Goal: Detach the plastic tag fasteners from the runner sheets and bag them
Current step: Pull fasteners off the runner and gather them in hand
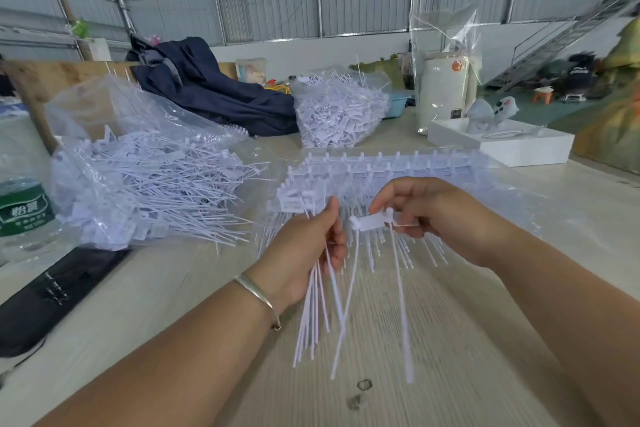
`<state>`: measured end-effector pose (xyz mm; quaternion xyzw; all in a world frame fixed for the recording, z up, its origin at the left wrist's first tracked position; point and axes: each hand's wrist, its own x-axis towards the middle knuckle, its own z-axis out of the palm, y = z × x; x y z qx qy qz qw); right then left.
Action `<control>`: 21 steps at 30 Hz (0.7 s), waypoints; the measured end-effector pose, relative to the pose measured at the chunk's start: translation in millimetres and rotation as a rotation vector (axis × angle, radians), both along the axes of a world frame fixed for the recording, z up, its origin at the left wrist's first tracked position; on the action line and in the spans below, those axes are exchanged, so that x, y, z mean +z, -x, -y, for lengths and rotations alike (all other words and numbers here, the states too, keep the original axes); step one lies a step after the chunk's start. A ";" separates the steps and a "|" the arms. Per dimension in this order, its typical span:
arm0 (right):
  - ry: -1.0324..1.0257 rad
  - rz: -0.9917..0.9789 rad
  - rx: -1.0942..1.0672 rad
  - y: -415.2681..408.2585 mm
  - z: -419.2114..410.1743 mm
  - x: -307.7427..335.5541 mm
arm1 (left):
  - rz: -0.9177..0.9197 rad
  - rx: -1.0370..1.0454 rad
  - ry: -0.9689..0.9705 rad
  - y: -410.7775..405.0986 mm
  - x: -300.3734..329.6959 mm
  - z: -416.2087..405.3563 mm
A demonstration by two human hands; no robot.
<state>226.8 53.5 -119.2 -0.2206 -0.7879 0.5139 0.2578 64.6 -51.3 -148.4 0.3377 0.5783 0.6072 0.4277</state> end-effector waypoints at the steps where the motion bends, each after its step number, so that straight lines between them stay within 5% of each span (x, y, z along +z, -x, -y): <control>1: -0.005 0.014 0.019 0.0 0.6 -0.2 | 0.006 -0.014 -0.020 -0.8 0.4 0.4; 11: 0.006 -0.005 0.121 -7.3 -1.3 3.6 | -0.184 -0.054 -0.026 -0.3 5.2 7.2; 21: 0.105 -0.128 0.121 -9.6 -3.8 2.4 | 0.206 -0.347 -0.070 1.1 9.1 8.2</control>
